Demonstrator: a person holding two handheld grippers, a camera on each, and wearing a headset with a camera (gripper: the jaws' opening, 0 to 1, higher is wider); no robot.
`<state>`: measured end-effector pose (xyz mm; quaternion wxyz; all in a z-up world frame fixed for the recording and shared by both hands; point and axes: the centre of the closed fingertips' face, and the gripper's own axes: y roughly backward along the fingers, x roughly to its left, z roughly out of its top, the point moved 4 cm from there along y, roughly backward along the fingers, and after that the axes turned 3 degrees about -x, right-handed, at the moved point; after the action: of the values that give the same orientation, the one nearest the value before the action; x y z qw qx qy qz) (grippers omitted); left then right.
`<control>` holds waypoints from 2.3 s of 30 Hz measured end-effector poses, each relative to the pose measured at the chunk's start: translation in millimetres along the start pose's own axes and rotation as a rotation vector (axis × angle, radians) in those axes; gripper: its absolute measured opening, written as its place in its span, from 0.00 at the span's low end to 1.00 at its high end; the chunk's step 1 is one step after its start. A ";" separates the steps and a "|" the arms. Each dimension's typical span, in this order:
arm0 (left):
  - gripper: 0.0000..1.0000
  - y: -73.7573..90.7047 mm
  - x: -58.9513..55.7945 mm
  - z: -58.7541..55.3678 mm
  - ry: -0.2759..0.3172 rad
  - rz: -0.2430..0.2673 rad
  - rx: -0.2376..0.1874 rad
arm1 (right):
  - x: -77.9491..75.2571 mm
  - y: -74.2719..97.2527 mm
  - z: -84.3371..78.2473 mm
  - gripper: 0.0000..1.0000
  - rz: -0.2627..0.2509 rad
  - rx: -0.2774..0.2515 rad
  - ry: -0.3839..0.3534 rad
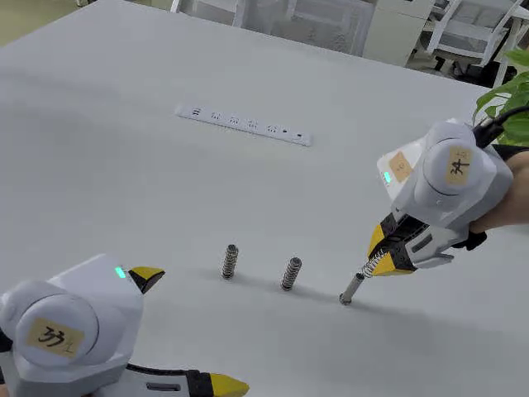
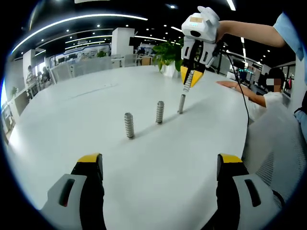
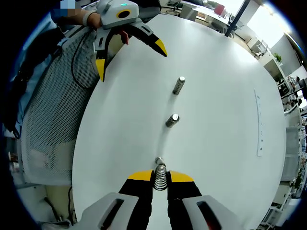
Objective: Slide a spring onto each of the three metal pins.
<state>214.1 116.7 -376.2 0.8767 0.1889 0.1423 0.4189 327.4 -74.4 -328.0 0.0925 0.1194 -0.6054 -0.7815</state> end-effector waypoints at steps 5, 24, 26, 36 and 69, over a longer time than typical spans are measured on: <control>0.98 -0.2 -0.4 -0.5 0.004 -0.002 0.003 | 0.4 -3.4 0.5 0.07 0.006 0.003 -0.002; 0.96 -1.0 -1.5 -2.8 0.020 -0.007 0.009 | -4.2 -11.4 -2.2 0.07 0.017 0.015 0.010; 0.96 -1.1 -1.7 -3.1 0.021 -0.008 0.009 | -4.5 -12.2 -3.1 0.07 0.019 0.019 0.013; 0.95 -1.6 -2.9 -5.0 0.026 -0.016 0.014 | -3.4 -16.2 -6.0 0.07 0.031 0.034 0.022; 0.93 -1.3 -4.8 -9.5 0.043 -0.028 0.025 | -3.0 -57.9 -10.1 0.08 0.079 0.124 0.049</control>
<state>208.2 114.2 -384.8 0.8768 0.1888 0.1689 0.4087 333.3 -68.5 -386.2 0.1304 0.1201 -0.6545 -0.7349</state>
